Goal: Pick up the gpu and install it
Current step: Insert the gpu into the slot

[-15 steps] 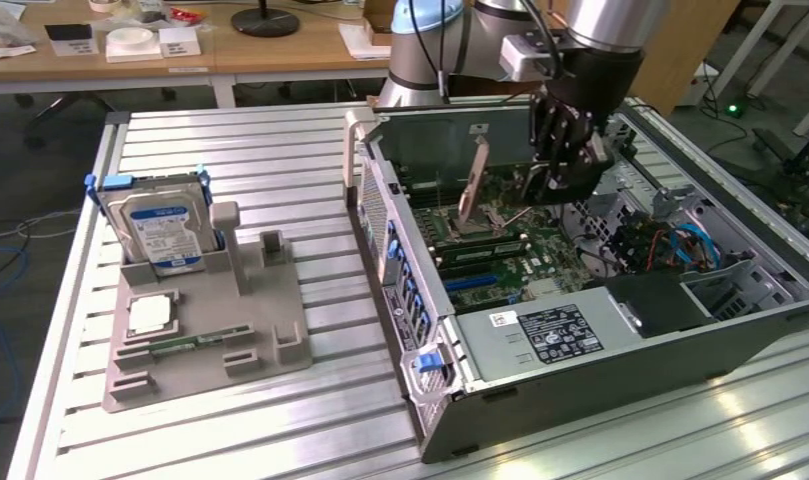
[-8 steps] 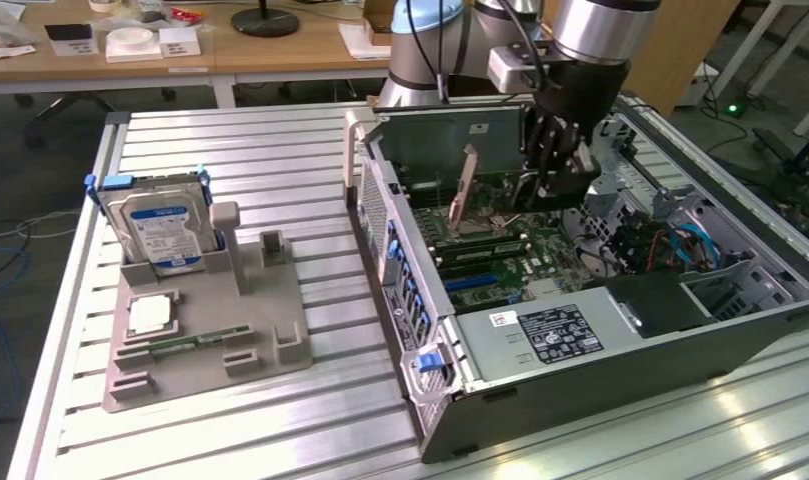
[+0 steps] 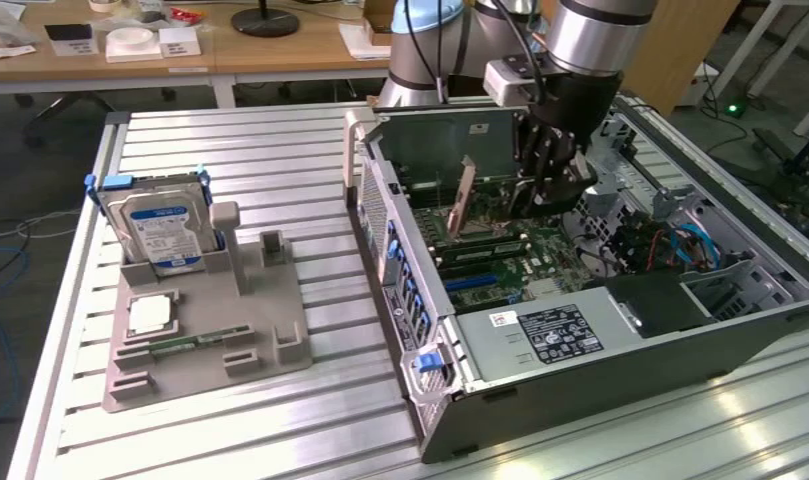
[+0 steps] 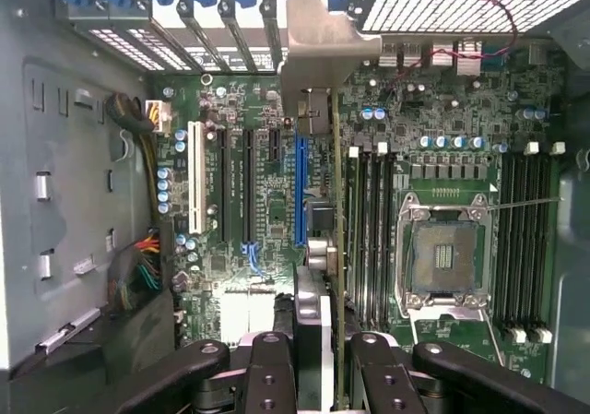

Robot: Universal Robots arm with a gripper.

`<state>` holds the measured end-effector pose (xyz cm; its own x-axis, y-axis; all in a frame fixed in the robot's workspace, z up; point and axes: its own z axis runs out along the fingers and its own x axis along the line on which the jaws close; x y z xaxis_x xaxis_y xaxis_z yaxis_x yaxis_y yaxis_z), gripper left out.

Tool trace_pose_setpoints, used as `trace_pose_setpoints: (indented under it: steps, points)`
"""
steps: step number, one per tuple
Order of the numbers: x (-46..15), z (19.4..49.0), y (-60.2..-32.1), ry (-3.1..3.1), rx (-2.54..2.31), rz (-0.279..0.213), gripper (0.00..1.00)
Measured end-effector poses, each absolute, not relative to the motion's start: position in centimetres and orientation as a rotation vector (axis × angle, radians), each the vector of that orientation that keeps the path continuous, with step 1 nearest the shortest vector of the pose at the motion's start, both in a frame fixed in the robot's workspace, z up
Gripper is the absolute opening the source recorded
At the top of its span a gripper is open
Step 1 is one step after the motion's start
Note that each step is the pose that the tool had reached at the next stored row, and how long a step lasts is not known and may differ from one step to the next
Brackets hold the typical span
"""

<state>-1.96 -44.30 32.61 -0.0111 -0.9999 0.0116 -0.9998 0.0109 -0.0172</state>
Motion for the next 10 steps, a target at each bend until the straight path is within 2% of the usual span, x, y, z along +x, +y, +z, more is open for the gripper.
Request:
trace_pose_setpoints:
  steps: [10]
  points:
    - [-3.1, 31.0, -44.1, 2.256, -2.181, -0.044, 0.28]
